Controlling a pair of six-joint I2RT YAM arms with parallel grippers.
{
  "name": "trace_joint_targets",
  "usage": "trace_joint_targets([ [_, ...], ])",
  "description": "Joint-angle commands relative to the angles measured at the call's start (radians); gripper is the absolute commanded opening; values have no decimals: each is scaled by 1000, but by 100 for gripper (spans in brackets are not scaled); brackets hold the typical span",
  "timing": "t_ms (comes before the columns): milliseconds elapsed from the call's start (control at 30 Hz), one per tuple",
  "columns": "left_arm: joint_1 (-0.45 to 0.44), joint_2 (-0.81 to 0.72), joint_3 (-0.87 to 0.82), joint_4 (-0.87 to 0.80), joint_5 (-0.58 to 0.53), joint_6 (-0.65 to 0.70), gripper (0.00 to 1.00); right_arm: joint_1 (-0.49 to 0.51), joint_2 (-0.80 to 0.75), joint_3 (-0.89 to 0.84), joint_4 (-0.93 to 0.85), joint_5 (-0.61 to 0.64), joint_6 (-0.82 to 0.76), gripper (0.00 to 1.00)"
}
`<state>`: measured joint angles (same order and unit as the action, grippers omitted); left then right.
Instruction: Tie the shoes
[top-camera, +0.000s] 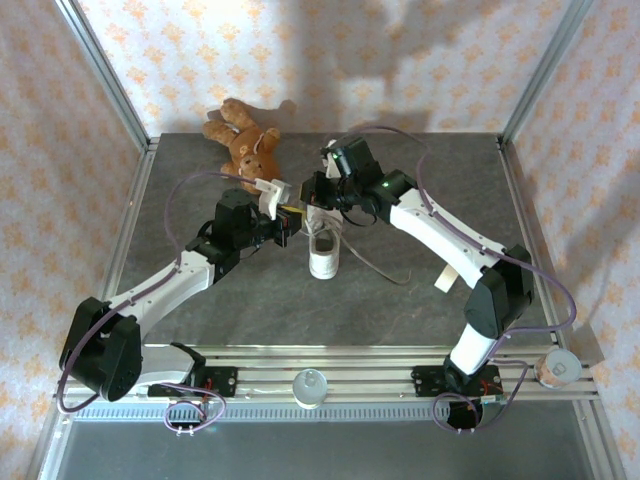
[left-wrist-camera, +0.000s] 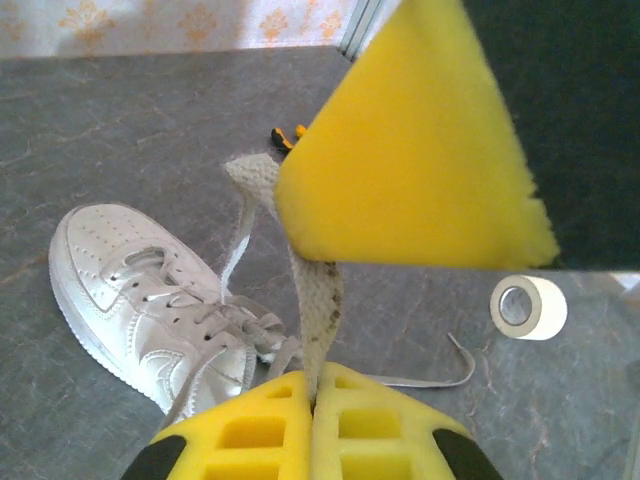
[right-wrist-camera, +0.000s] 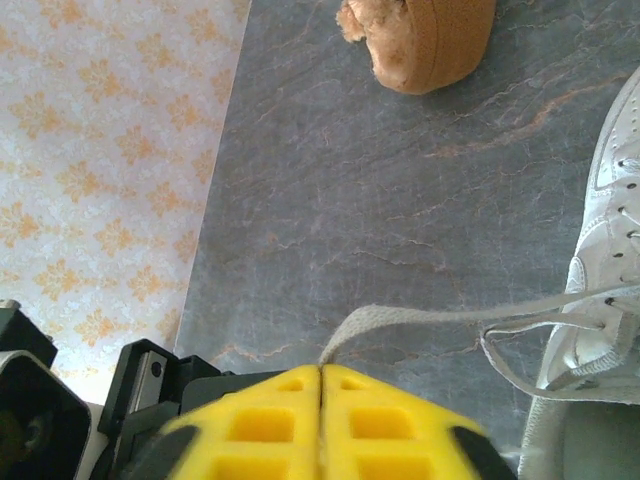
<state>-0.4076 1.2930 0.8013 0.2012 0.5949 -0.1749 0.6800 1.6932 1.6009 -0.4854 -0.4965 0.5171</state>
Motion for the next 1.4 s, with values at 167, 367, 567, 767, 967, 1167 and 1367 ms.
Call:
trace_joint_targets([
  [167, 35, -32, 53, -43, -6, 25, 0, -48, -102, -70, 39, -19, -100, 45],
  [367, 40, -50, 81, -116, -2, 34, 0, -144, -224, -260, -11, 98, -187, 54],
  [567, 42, -68, 95, -166, -5, 33, 0, -168, -239, -483, -81, 326, -285, 60],
  [767, 43, -55, 120, -189, 8, 28, 0, -166, -134, -559, -42, 331, -298, 66],
  [967, 46, -56, 127, -200, 11, 31, 0, -130, -33, -527, -138, 411, -307, 67],
  [1167, 49, -61, 123, -209, 8, 36, 0, -91, 69, -512, -216, 438, -299, 68],
  [1367, 50, -66, 134, -223, 9, 44, 0, -60, 163, -495, -267, 494, -281, 27],
])
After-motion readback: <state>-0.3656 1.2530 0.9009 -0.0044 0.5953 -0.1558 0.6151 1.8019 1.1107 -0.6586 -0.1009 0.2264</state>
